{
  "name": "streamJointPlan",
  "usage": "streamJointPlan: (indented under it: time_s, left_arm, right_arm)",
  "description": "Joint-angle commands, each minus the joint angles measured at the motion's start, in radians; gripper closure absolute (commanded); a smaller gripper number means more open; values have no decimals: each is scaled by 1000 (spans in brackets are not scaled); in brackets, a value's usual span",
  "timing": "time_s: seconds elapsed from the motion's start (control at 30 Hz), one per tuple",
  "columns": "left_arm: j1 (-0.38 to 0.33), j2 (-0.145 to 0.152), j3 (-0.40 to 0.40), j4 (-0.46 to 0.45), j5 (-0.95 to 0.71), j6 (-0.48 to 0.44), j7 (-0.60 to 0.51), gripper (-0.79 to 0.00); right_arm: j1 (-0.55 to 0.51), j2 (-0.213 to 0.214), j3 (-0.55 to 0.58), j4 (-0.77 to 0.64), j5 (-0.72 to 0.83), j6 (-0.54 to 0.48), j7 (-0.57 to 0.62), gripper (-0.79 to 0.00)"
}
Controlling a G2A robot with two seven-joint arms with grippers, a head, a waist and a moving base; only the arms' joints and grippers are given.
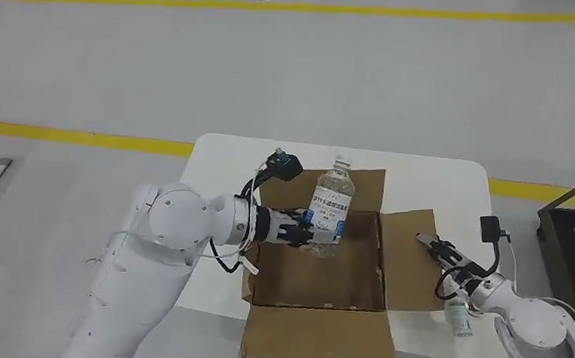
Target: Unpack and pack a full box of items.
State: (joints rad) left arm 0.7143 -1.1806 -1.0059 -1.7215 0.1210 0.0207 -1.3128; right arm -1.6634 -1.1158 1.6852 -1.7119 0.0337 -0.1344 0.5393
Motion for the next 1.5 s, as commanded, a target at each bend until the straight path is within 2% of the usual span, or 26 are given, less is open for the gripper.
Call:
streamJointPlan:
  time_s: [0.0, 0.4, 0.47, 0.63, 0.77, 0.8, 0.97, 1.03, 1.47]
  left_arm:
    - [0, 0, -1, 0, 1, 0, 0, 0]
    - [0, 0, -1, 0, 1, 0, 0, 0]
    - [20, 1, 1, -3, 0, 8, 32, 0]
    - [31, -16, 73, 81, -98, 89, 50, 0]
    - [18, -40, 169, 175, -129, 149, 62, 0]
    - [11, -47, 202, 203, -137, 190, 37, 0]
    - [-41, -83, 287, 312, -189, 192, 49, 0]
    - [-55, -93, 306, 335, -205, 175, 50, 0]
    - [-41, -94, 303, 333, -216, 173, 69, 0]
  right_arm:
    - [-1, 2, 11, -4, 3, -1, 6, 0]
    - [-8, 8, 38, -25, -13, -22, 35, 0]
    - [-5, 10, 44, -29, -39, -35, 30, 0]
    - [-3, 11, 55, -35, -31, -37, 26, 0]
    - [-10, 11, 57, -37, -26, -36, 23, 0]
    - [-13, 11, 58, -38, -27, -37, 22, 0]
    - [-25, 12, 62, -44, -26, -36, 20, 0]
    - [-28, 12, 64, -48, -25, -36, 20, 0]
    - [-37, 14, 63, -54, -25, -36, 35, 0]
